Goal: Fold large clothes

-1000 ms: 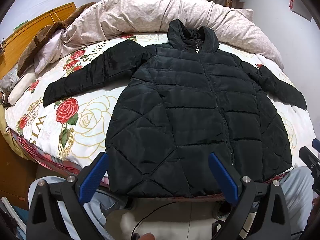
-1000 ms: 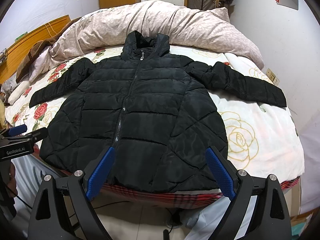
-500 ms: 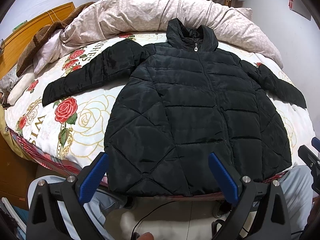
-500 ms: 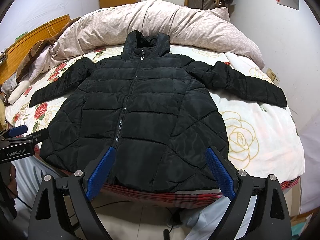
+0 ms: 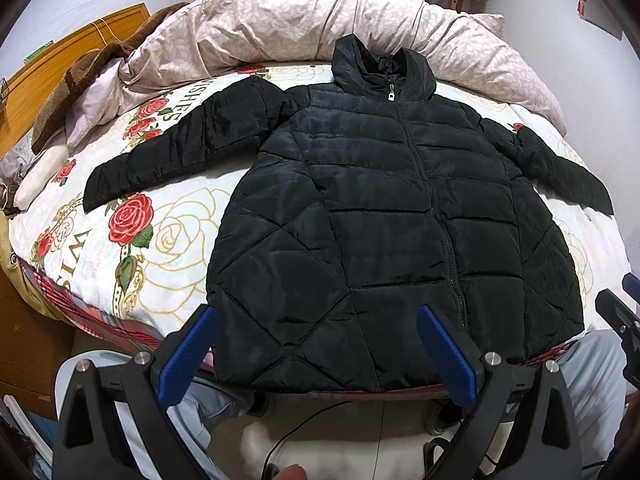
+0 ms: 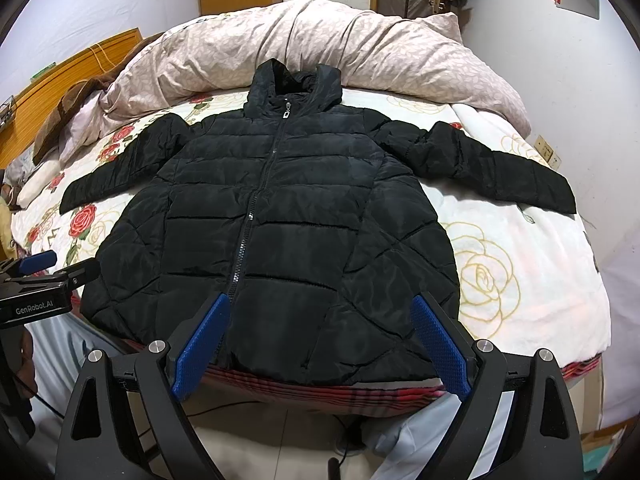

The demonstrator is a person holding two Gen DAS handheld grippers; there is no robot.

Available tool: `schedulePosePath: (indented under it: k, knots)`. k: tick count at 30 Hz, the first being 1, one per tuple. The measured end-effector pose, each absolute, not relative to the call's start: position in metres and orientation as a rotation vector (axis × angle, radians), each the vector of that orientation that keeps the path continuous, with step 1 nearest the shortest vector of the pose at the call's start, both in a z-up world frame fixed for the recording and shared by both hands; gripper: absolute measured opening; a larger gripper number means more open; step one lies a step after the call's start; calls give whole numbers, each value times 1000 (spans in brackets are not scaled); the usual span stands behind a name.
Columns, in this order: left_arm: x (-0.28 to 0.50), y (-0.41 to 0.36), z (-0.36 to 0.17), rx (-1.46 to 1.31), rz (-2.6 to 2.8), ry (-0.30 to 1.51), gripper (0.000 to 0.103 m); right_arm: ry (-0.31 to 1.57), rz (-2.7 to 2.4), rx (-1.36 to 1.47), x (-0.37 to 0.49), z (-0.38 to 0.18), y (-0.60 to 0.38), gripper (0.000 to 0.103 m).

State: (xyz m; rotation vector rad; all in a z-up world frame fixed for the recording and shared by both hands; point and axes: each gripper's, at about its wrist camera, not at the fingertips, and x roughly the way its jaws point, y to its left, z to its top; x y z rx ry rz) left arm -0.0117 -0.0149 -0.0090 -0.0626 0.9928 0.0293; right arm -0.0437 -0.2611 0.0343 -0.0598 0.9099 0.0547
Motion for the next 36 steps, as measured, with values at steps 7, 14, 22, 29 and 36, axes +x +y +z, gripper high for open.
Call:
schedulePosePath:
  k: [7,14,22,29,36]
  knots:
    - [-11,-16,-10,-62,29,995,101,913,55,-59,-47,36,-260,92]
    - [-10,-17,-13,-61,28,998,101,917,54,-59,-45,27,-257,92]
    - [-10,-16,-15,-62,29,1001,101,919,55,-58,-45,27,-257,92]
    - [-10,-16,-15,-63,29,1003,101,920,55,-57,-45,27,-257,92]
    - [-10,-16,-15,-62,30,1003,101,922,56,-58,-44,26,-256,92]
